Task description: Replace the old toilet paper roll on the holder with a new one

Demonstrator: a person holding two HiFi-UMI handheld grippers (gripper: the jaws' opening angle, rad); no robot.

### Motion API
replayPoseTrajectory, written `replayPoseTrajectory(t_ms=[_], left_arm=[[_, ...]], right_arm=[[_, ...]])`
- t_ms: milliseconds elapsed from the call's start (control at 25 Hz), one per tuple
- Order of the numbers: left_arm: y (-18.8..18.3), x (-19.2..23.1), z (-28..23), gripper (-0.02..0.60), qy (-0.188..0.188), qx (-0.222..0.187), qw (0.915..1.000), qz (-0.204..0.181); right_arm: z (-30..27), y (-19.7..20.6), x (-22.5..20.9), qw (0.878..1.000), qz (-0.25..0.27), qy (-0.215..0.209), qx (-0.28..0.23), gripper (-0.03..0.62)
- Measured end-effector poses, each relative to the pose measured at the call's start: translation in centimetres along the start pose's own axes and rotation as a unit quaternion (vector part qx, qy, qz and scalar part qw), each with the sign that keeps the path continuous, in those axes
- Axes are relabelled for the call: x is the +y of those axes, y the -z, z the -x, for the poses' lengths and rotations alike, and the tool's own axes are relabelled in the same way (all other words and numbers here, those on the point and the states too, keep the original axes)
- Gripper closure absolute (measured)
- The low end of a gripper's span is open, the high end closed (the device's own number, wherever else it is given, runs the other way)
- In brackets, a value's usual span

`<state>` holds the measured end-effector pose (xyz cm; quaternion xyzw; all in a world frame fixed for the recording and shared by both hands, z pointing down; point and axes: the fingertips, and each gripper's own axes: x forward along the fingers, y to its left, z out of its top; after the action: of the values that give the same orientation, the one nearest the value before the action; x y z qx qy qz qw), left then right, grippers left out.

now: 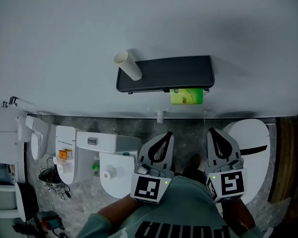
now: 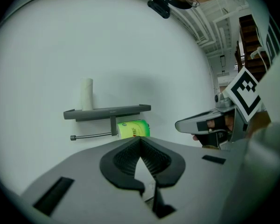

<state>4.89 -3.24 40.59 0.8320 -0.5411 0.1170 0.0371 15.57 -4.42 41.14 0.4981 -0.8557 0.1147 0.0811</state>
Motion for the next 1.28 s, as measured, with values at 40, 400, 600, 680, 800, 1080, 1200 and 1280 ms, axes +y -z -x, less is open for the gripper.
replayPoseTrajectory(t_ms=[40, 400, 600, 680, 800, 1080, 1200, 1280], left_arm=[[0.0, 0.0, 0.1, 0.577, 0.0, -0.001, 1.0, 0.001], [-1.9, 1.4, 2.0, 0.578, -0.006, -0.043, 0.999, -0.008], [-1.3, 3.2, 4.5, 0.577, -0.008, -0.046, 0.9987, -0.018], [-0.6, 4.0, 5.6, 0.577, -0.007, -0.037, 0.9991, -0.016], [-0.3, 5.0, 7.7, 0.578, -0.005, -0.037, 0.9993, -0.008], [0.7, 6.8, 13.0, 0.578, 0.007, -0.041, 0.9991, 0.003], [1.5, 7.4, 15.4, 0.578, 0.012, -0.049, 0.9987, 0.001], [2.0, 7.5, 16.8, 0.577, 0.019, -0.052, 0.9985, 0.004]], right_arm=[[0.0, 0.0, 0.0, 1.0, -0.001, 0.001, 0.0, 0.583], [0.4, -1.6, 1.8, 1.0, 0.021, 0.01, -0.014, 0.583], [0.4, -1.7, 4.6, 1.0, 0.024, 0.01, -0.016, 0.583], [0.6, -1.5, 5.9, 1.0, 0.022, 0.011, -0.015, 0.583], [1.1, -1.5, 8.1, 1.0, 0.022, 0.017, -0.014, 0.583], [3.2, -0.8, 12.4, 0.999, 0.018, 0.044, -0.018, 0.583], [4.5, -0.4, 14.4, 0.998, 0.017, 0.06, -0.025, 0.583], [5.3, -0.1, 15.6, 0.997, 0.02, 0.069, -0.026, 0.583]])
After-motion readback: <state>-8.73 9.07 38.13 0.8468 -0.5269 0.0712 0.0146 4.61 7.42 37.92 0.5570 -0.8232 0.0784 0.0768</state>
